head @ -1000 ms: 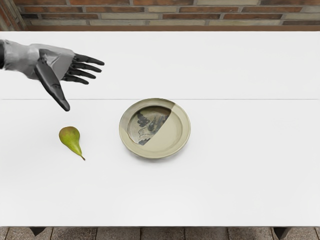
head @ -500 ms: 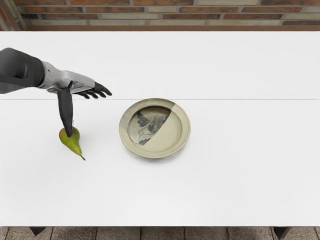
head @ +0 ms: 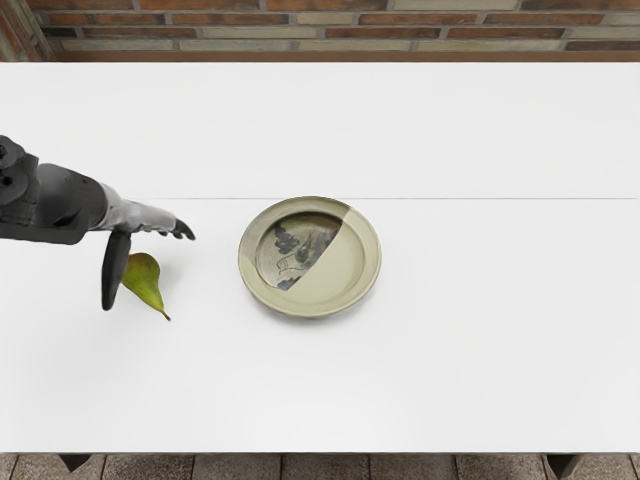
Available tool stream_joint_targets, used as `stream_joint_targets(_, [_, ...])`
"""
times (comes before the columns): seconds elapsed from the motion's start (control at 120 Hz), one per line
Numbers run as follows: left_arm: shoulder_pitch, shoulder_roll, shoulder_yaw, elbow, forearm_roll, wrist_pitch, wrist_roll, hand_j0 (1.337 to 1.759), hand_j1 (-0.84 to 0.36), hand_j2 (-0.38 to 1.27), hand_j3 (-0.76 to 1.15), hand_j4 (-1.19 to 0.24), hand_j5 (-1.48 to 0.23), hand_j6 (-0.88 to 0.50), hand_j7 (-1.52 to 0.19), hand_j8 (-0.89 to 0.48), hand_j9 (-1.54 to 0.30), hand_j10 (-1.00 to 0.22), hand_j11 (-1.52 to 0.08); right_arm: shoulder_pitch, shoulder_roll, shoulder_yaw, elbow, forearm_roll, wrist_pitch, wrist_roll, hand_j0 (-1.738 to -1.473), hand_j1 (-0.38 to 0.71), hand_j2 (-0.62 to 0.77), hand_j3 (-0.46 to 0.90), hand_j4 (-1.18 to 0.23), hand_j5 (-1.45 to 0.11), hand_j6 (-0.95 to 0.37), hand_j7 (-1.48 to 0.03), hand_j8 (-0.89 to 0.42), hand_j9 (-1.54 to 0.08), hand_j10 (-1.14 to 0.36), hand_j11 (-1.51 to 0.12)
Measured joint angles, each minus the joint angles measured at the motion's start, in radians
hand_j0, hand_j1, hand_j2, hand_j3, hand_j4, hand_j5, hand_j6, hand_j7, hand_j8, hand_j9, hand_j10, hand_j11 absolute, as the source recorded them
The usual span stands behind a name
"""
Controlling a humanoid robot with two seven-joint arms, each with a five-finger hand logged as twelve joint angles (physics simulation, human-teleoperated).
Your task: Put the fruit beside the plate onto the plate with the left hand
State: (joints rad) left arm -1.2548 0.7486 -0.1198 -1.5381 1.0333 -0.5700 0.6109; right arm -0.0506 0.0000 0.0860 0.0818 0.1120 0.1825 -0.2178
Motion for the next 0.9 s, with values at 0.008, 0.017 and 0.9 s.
stream_joint_targets(0.008, [0.000,0.000,0.000,0.000,0.003,0.002,0.000,1.658,0.25,0.02,0.00,-0.09,-0.11,-0.09,-0.11,-0.09,-0.11,-0.09,-0.11,0.000,0.000,0.000,0.000,0.000,0.000,0.000,-1.658,-0.35,0.00,0.00,0.00,0.00,0.00,0.00,0.00,0.00,0.00,0.00])
stream_joint_targets(0.017, [0.000,-0.001,0.001,0.000,0.006,0.005,0.000,1.658,0.25,0.02,0.00,-0.09,-0.11,-0.09,-0.11,-0.09,-0.11,-0.09,-0.11,0.000,0.000,0.000,0.000,0.000,0.000,0.000,-1.658,-0.35,0.00,0.00,0.00,0.00,0.00,0.00,0.00,0.00,0.00,0.00])
stream_joint_targets(0.9, [0.144,-0.054,0.005,0.007,0.262,0.246,0.000,1.658,0.22,0.02,0.00,-0.11,-0.14,-0.11,-0.14,-0.11,-0.14,-0.11,-0.14,0.001,0.000,0.000,0.000,0.000,0.000,0.000,-1.658,-0.35,0.00,0.00,0.00,0.00,0.00,0.00,0.00,0.00,0.00,0.00])
